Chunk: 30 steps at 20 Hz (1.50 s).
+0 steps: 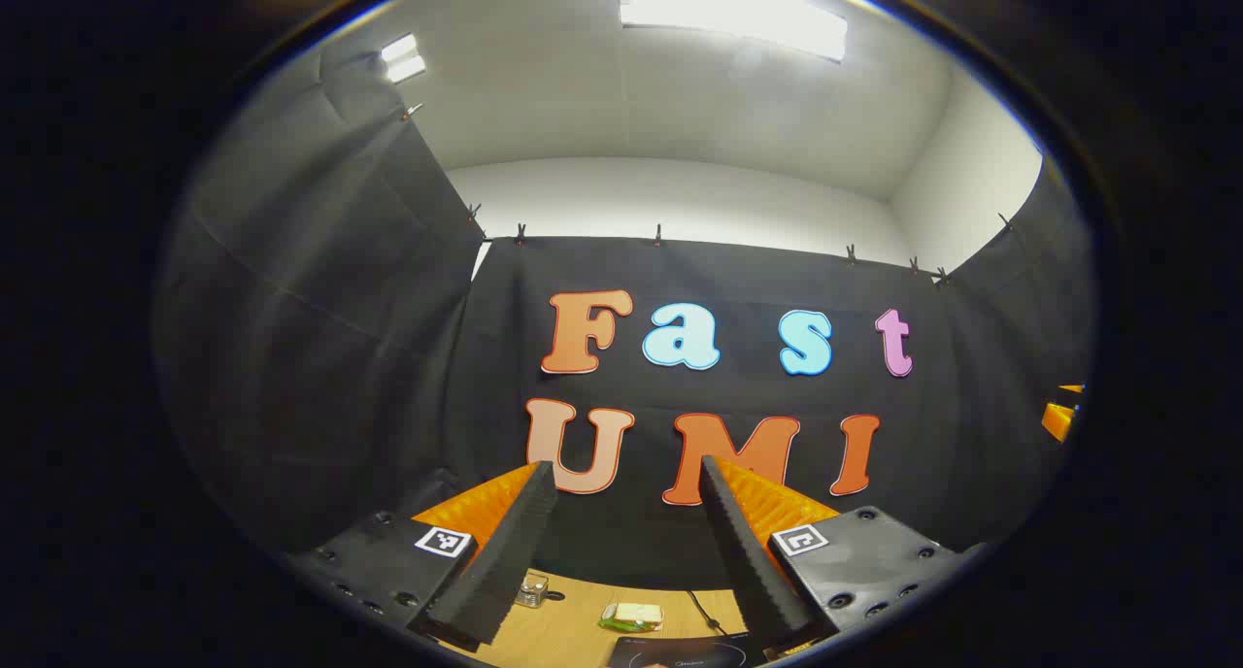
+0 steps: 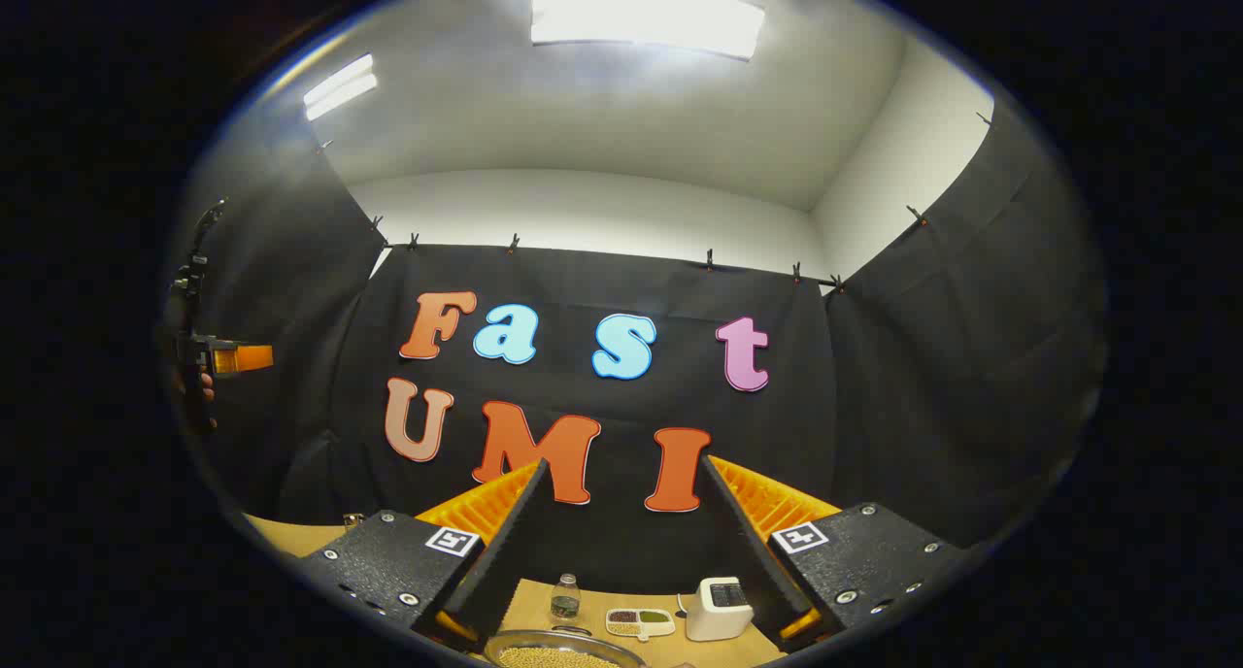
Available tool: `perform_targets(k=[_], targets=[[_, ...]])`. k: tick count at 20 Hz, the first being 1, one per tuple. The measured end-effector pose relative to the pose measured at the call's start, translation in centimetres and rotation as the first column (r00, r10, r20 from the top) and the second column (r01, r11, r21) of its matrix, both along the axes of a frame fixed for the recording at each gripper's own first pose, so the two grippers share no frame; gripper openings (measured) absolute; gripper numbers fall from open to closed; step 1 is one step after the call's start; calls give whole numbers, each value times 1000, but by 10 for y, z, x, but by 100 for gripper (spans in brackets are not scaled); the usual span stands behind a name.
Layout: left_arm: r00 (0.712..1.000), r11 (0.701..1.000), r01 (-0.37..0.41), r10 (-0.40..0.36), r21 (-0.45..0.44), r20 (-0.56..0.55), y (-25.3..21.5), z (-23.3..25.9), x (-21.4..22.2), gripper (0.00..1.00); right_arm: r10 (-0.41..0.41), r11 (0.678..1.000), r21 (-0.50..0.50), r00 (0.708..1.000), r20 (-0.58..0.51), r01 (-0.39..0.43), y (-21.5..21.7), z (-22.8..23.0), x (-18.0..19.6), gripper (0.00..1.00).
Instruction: First push the handle of the pot to place it horizontally, then grasp the pot with both hands and set it on the induction cooktop.
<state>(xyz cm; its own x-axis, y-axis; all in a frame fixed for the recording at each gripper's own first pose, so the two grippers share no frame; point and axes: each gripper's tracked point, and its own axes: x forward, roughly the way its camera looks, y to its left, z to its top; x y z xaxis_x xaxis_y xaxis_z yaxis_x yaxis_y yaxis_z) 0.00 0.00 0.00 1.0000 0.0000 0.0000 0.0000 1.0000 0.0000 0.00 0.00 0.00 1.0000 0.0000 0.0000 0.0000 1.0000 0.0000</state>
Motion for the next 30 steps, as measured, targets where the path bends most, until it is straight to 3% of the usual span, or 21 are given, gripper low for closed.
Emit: perform_targets(k=[8, 9, 11, 17, 30], targets=[[1000, 1000, 7, -7, 13, 5, -5, 1, -2, 98, 11, 1000, 4, 1000, 7, -11, 3, 3, 1, 94], [1000, 1000, 9, -9, 11, 13, -5, 3, -4, 98, 13, 1000, 1, 1000, 7, -13, 4, 3, 1, 97], [1000, 1000, 3, -3, 14, 22, -3, 4, -5, 98, 13, 1000, 0, 1000, 8, -13, 4, 2, 0, 94], [999, 999, -20, 19, 25, 33, 0, 6, -7, 97, -23, 1000, -13, 999, 26, 23, -3, 3, 4, 94], [997, 999, -32, 31, 9, 64, 0, 3, -12, 97, 89, 995, 56, 993, -80, -85, 32, -46, -2, 94]])
